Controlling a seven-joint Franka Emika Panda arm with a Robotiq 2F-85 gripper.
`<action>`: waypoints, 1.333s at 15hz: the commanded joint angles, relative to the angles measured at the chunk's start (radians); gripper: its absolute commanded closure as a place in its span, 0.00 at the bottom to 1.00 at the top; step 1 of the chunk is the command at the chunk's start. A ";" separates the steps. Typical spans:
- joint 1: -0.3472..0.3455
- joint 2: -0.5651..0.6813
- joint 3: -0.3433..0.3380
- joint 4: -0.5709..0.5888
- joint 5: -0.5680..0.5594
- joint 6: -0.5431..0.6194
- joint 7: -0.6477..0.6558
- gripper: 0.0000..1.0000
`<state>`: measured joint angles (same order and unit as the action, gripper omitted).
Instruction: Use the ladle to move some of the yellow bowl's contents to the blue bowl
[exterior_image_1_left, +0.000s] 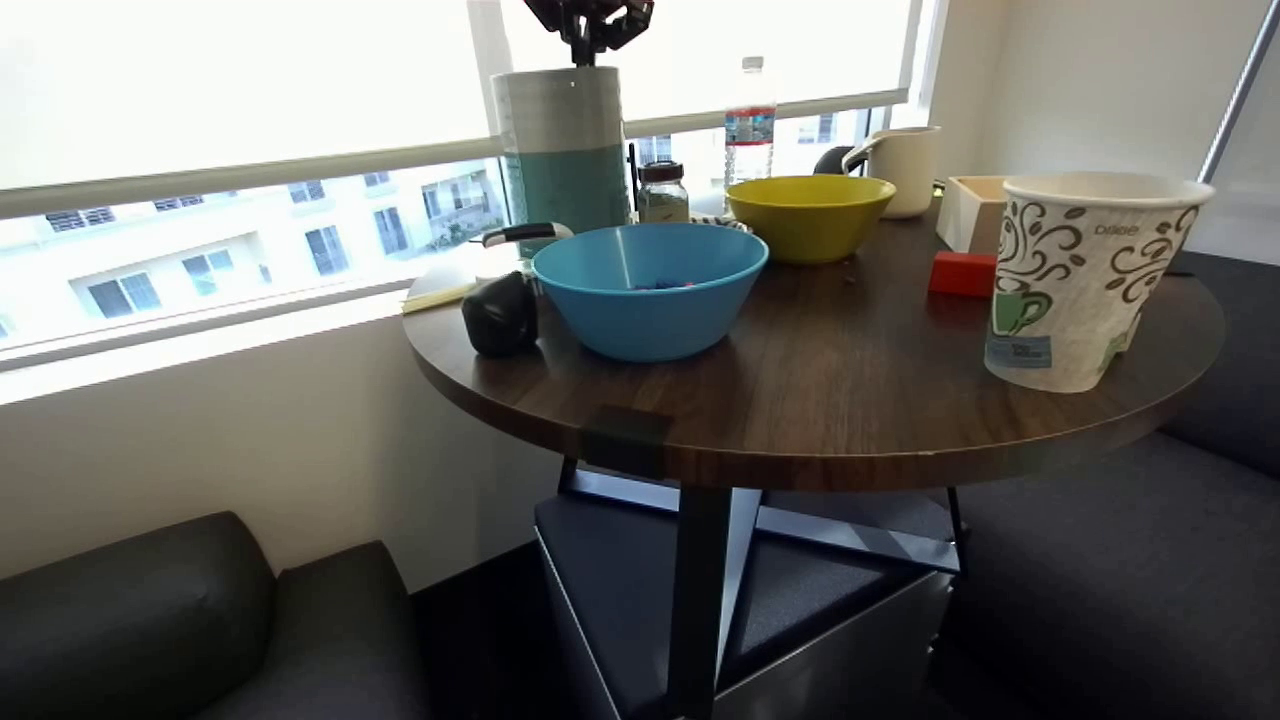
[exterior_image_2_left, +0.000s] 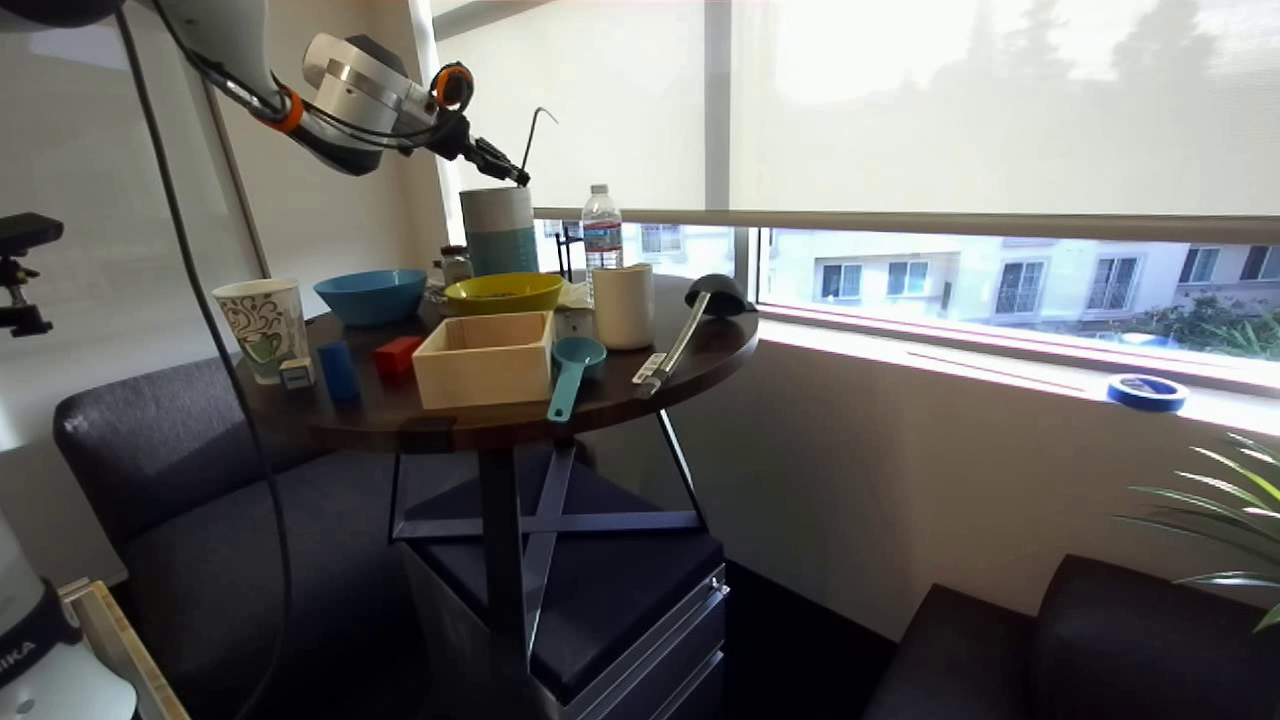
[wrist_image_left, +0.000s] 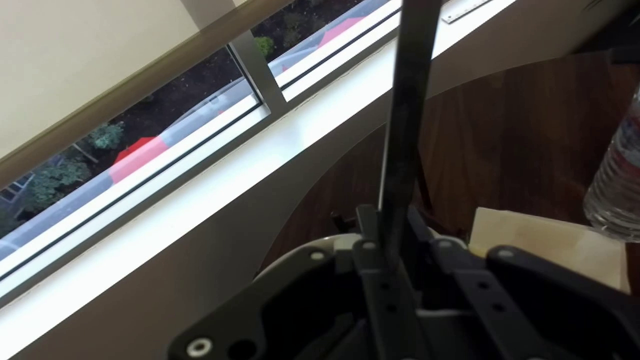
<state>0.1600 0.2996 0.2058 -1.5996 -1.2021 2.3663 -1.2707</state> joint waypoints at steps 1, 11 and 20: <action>0.008 0.000 -0.008 -0.005 0.030 0.041 -0.029 0.53; 0.015 -0.117 -0.008 -0.039 0.026 0.057 -0.014 0.00; 0.026 -0.419 0.014 -0.268 0.568 0.184 -0.117 0.00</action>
<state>0.1723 0.0015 0.2255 -1.7335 -0.8198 2.5210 -1.3282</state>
